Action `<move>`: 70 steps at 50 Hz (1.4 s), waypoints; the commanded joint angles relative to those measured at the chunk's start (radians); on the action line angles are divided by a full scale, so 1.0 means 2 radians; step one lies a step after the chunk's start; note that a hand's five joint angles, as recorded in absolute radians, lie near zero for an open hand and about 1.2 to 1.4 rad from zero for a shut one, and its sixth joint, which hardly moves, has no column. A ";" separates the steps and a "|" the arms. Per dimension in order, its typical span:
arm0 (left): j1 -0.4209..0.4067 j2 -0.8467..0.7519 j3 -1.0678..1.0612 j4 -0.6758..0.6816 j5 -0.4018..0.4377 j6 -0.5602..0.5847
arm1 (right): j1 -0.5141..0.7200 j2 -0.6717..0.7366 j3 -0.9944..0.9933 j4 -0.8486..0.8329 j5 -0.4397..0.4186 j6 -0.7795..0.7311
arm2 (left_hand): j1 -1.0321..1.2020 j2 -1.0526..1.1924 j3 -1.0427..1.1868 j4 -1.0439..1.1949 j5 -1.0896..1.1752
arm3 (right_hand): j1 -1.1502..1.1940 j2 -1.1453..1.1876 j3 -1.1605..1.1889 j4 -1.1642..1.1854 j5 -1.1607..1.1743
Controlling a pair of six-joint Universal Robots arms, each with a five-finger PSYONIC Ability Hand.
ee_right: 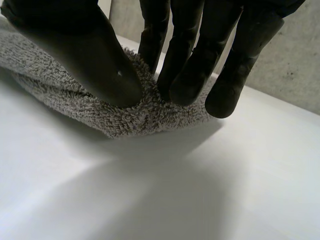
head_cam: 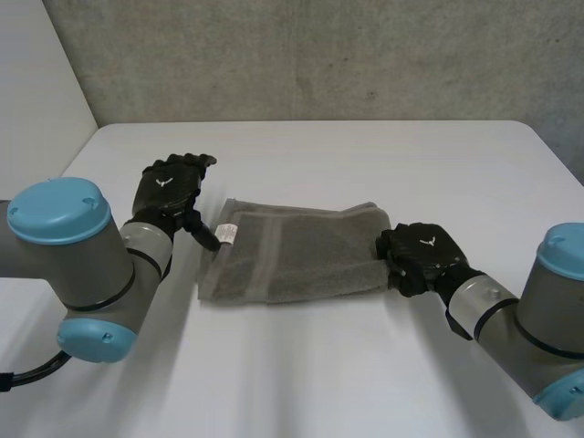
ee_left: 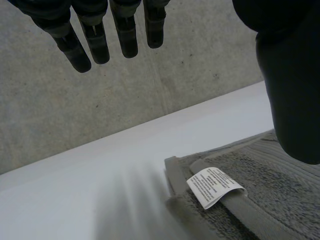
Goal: Fold the towel.
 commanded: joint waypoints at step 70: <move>-0.106 -0.049 0.050 -0.176 -0.041 -0.051 | 0.116 0.088 -0.173 0.137 0.052 0.049 | -0.039 -0.041 -0.033 -0.042 -0.106 | -0.533 -0.529 -0.573 -0.576 -0.560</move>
